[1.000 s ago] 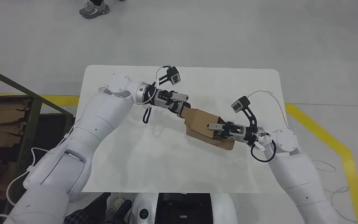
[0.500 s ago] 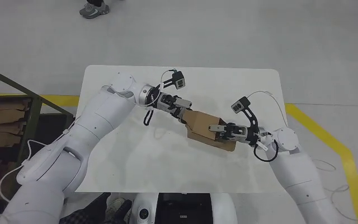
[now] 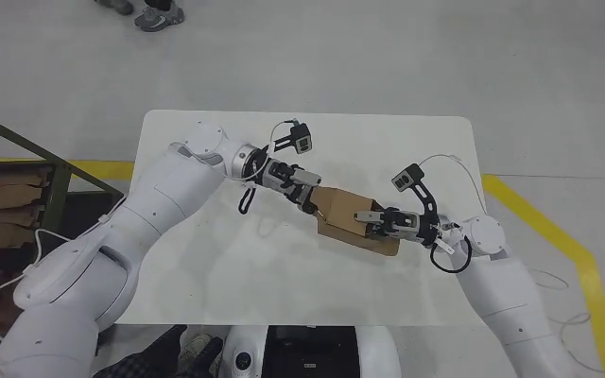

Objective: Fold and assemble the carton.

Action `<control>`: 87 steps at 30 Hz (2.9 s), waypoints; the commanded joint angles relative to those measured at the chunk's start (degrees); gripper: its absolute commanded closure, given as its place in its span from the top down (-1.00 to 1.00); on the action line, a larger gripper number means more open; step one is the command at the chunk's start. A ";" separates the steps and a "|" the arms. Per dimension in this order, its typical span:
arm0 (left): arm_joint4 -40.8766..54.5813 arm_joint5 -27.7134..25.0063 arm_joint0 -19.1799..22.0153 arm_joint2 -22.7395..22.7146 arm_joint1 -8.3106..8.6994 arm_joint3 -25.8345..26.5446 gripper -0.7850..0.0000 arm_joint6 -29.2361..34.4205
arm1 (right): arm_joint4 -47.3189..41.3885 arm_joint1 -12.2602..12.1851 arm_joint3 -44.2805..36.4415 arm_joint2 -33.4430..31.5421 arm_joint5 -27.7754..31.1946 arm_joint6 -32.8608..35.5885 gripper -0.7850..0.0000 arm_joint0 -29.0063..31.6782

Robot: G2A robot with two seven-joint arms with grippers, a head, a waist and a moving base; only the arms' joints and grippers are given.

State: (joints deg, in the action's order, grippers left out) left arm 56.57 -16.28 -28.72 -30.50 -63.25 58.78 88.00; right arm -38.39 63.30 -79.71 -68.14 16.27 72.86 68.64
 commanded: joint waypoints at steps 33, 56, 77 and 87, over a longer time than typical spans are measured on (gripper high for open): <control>3.17 -0.01 2.08 2.89 3.05 1.52 1.00 0.00 | -0.21 -0.03 0.23 -0.23 0.38 -0.80 -1.00 0.17; 3.24 -0.01 2.32 3.84 1.37 2.18 1.00 0.00 | 0.32 0.00 -0.63 -0.10 0.57 -1.92 -1.00 0.50; 3.02 -0.01 3.13 4.91 -0.47 1.64 1.00 0.00 | 0.16 -0.02 -0.79 -0.37 1.04 -2.64 -1.00 1.13; 1.36 -0.01 2.90 3.94 -0.65 0.70 1.00 0.00 | 0.63 0.08 -1.38 -0.60 0.77 -6.48 -1.00 1.63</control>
State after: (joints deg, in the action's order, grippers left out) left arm 58.03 -16.29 -25.72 -26.39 -63.86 59.65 88.00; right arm -37.73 63.37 -81.04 -68.71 17.11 66.87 70.20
